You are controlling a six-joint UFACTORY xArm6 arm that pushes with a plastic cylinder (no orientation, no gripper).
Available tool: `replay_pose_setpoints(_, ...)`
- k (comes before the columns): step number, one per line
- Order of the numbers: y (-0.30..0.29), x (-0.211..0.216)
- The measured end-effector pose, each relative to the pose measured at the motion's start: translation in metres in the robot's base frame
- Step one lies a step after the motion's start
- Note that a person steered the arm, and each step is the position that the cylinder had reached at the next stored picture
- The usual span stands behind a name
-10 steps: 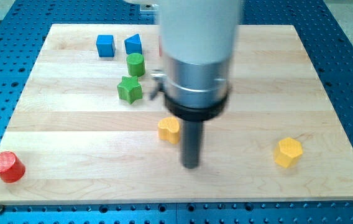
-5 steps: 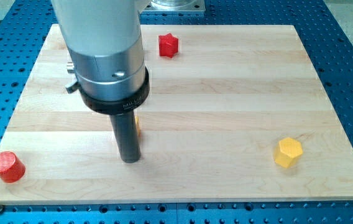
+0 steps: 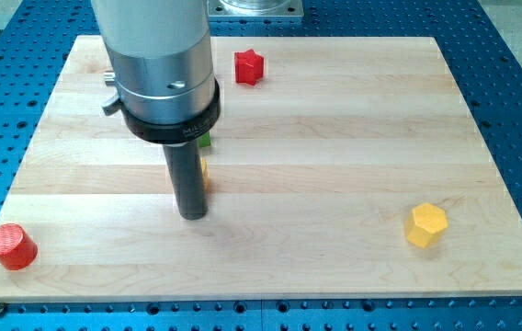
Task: Slide the heart below the green star
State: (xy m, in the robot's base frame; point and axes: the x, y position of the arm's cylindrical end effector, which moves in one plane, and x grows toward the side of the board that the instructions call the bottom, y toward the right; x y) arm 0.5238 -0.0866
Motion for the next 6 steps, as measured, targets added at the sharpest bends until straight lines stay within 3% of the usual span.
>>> replay_pose_setpoints(1,-0.008,-0.014)
replay_pose_setpoints(2,-0.005,0.001)
replay_pose_setpoints(3,0.022,-0.003)
replay_pose_setpoints(6,-0.001,-0.011)
